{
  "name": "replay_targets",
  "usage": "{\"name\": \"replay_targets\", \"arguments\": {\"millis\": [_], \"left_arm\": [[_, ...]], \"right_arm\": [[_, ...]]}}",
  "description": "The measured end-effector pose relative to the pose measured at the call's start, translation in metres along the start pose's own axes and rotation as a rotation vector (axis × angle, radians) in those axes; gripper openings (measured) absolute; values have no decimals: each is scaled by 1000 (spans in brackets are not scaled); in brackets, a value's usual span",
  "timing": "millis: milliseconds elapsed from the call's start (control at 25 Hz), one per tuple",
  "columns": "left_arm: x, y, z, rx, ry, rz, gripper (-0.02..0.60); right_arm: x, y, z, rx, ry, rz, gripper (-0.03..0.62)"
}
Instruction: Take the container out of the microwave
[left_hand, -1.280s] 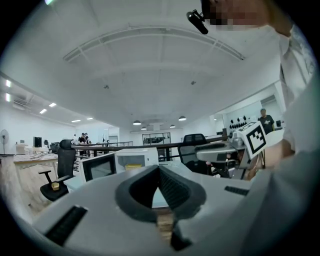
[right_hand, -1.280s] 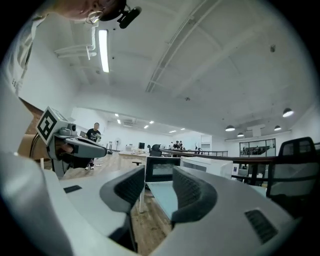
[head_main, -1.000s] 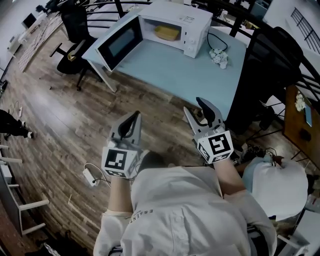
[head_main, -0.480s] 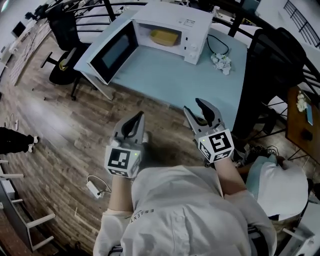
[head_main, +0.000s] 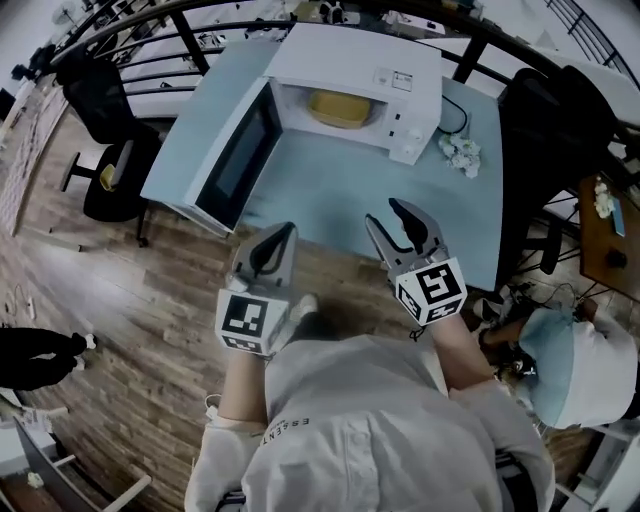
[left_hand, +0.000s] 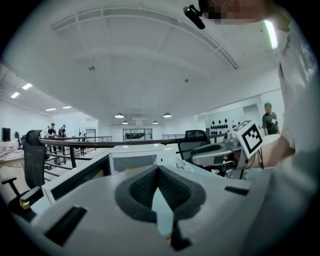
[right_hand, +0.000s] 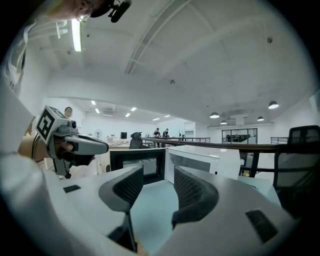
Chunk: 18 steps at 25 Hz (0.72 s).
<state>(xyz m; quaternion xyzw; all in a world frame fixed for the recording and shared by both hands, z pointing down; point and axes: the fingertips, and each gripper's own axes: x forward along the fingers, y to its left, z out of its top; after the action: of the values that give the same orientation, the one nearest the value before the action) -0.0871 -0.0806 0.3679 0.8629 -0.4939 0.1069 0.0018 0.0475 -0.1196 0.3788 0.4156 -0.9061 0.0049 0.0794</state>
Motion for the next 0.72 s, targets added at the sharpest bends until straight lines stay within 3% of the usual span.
{"name": "replay_targets", "arguments": {"millis": [320,720], "left_arm": [[44,90,-13,-6,13,-122,-6],[93,126,-35,-37,43,-207,-6]], "right_arm": [[96,-1,1,25,70,-90,184],[171,-31,-28,-27,300,-88,184]]}}
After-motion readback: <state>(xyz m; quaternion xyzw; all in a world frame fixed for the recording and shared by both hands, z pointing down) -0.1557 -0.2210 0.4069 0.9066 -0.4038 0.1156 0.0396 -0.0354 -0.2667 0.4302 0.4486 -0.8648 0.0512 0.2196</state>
